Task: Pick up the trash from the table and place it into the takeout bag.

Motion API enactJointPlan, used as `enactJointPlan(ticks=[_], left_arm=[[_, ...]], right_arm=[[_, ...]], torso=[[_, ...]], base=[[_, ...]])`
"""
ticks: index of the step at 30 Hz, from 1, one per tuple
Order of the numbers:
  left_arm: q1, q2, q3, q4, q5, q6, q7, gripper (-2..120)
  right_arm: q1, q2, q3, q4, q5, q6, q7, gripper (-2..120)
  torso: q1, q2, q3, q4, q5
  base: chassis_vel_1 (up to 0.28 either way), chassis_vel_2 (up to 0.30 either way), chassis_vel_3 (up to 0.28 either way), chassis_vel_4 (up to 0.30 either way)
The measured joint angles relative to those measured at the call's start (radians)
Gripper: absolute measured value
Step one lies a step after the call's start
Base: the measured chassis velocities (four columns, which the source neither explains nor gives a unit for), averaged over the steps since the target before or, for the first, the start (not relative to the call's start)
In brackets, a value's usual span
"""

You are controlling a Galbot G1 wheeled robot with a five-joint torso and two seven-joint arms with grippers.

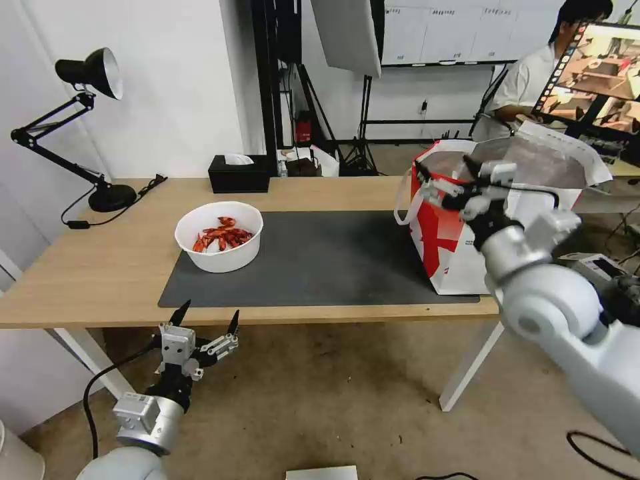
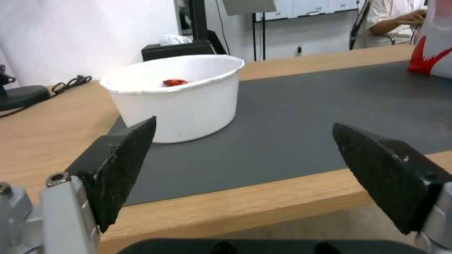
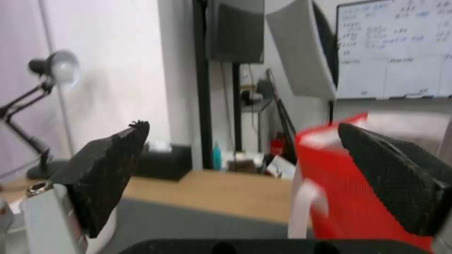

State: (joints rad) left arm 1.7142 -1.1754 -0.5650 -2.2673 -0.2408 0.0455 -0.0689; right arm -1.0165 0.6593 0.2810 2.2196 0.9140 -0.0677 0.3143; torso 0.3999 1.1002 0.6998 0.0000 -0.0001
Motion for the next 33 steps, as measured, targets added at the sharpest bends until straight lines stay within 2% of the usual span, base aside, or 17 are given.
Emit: enactJointPlan(ticks=[1, 2, 5, 6, 8, 13, 15, 23, 33], left_arm=[[0.001, -0.002, 0.000, -0.001, 0.000, 0.000, 0.000, 100], [0.001, -0.002, 0.000, -0.001, 0.000, 0.000, 0.000, 100], [0.002, -0.005, 0.002, -0.007, 0.000, -0.001, -0.001, 100], [0.002, -0.005, 0.002, -0.007, 0.000, -0.001, -0.001, 100], [0.002, -0.005, 0.003, -0.011, 0.000, -0.001, -0.001, 100], [0.005, -0.004, 0.003, -0.013, 0.000, -0.001, -0.001, 100], [0.005, -0.004, 0.005, -0.014, 0.000, 0.000, -0.002, 100], [0.010, -0.005, 0.007, -0.018, 0.002, 0.005, -0.002, 100], [0.021, -0.006, 0.003, -0.022, 0.006, 0.006, -0.003, 100]], right_arm=[[-0.074, 0.010, 0.032, 0.014, -0.031, 0.009, -0.014, 100], [-0.074, 0.010, 0.032, 0.014, -0.031, 0.009, -0.014, 100], [-0.294, 0.059, 0.129, 0.037, -0.146, 0.042, -0.041, 100], [-0.294, 0.059, 0.129, 0.037, -0.146, 0.042, -0.041, 100], [-0.412, 0.098, 0.167, 0.044, -0.216, 0.064, -0.046, 100], [-0.541, 0.162, 0.184, 0.044, -0.282, 0.084, -0.046, 100], [-0.610, 0.210, 0.168, 0.038, -0.330, 0.092, -0.044, 100], [-0.665, 0.263, 0.088, 0.006, -0.412, 0.104, -0.035, 100], [-0.653, 0.268, 0.053, -0.021, -0.423, 0.103, -0.017, 100]], torso=[[0.000, 0.000, 0.000, 0.0000, 0.0000], [0.000, 0.000, 0.000, 0.0000, 0.0000], [0.000, 0.000, 0.000, -0.0003, 0.0001], [0.000, 0.000, 0.000, -0.0003, 0.0001], [0.000, 0.000, 0.000, -0.0003, 0.0001], [0.000, 0.000, 0.000, -0.0001, 0.0001], [0.000, 0.000, 0.000, -0.0002, 0.0000], [0.000, 0.000, 0.000, 0.0000, 0.0000], [0.000, 0.000, 0.000, 0.0001, 0.0000]], base=[[0.000, 0.000, 0.000, 0.000], [0.000, 0.000, 0.000, 0.000], [0.000, 0.000, 0.000, 0.000], [0.000, 0.000, 0.000, 0.000], [0.000, 0.000, 0.000, 0.000], [0.000, 0.000, 0.000, 0.000], [0.000, 0.000, 0.000, 0.000], [0.000, 0.000, 0.000, 0.000], [0.000, 0.000, 0.000, 0.000]])
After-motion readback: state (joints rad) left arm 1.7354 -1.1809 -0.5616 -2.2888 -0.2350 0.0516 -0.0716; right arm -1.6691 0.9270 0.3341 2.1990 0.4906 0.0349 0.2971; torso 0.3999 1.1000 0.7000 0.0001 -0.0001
